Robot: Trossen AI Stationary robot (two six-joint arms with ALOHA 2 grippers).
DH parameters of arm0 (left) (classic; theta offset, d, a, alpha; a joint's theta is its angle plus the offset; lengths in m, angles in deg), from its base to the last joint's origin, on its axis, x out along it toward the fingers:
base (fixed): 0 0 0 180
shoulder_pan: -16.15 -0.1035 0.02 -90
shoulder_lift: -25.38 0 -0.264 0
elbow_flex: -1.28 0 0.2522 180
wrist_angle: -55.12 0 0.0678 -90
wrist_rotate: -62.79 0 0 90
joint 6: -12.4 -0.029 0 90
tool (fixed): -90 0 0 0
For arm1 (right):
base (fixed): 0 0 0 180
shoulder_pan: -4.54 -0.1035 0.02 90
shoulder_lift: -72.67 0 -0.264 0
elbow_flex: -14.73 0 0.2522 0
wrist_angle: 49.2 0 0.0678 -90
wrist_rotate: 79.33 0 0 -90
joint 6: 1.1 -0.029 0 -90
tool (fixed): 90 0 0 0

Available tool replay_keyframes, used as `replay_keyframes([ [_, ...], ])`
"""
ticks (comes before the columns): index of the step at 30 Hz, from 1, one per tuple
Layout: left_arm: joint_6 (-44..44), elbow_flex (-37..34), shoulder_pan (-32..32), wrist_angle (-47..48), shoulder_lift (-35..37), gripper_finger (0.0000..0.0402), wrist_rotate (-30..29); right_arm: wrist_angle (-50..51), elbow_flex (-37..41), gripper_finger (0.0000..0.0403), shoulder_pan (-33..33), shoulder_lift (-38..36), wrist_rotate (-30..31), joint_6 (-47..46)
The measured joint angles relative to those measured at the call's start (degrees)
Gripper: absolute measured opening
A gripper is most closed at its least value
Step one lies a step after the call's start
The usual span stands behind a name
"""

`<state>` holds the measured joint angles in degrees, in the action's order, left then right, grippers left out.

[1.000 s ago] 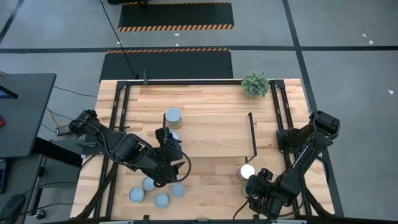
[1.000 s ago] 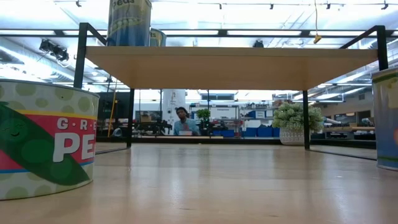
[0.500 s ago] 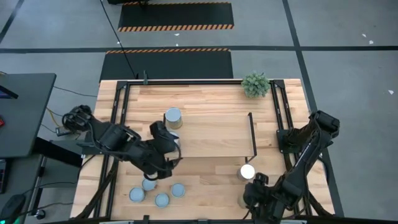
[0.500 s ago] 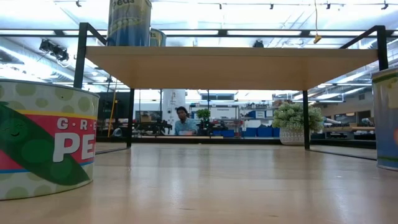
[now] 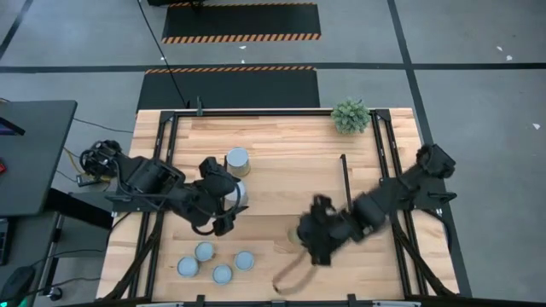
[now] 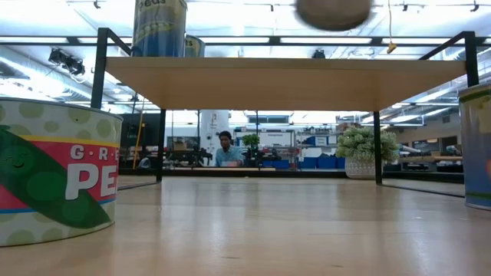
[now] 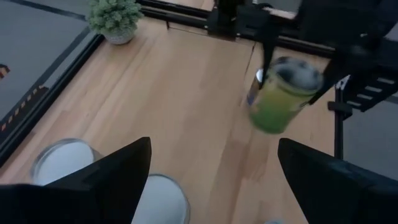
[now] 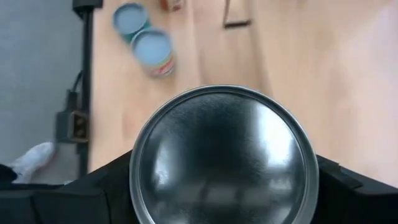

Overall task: Pick and place cans onto a shelf
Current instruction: Put the canned oranges on the shelf

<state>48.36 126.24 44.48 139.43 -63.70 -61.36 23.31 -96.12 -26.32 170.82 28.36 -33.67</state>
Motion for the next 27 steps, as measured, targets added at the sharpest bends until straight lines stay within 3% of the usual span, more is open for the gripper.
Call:
replay_keyframes([
  [13, -1.7, 0.0, -3.7, 4.3, 0.5, 0.0357, 1.2, -1.4, -3.0, 0.0319, 23.5, 0.0, -14.9, 31.6],
  [21, 4.3, 0.0, -5.0, 17.3, 1.7, 0.0356, 1.1, -4.1, -3.0, 0.0319, 31.8, 0.2, -22.4, 39.8],
  [27, 7.1, -1.3, -2.8, 19.0, 6.2, 0.0356, -5.7, -3.7, -3.0, 0.0319, 34.5, 0.2, -24.0, 42.9],
])
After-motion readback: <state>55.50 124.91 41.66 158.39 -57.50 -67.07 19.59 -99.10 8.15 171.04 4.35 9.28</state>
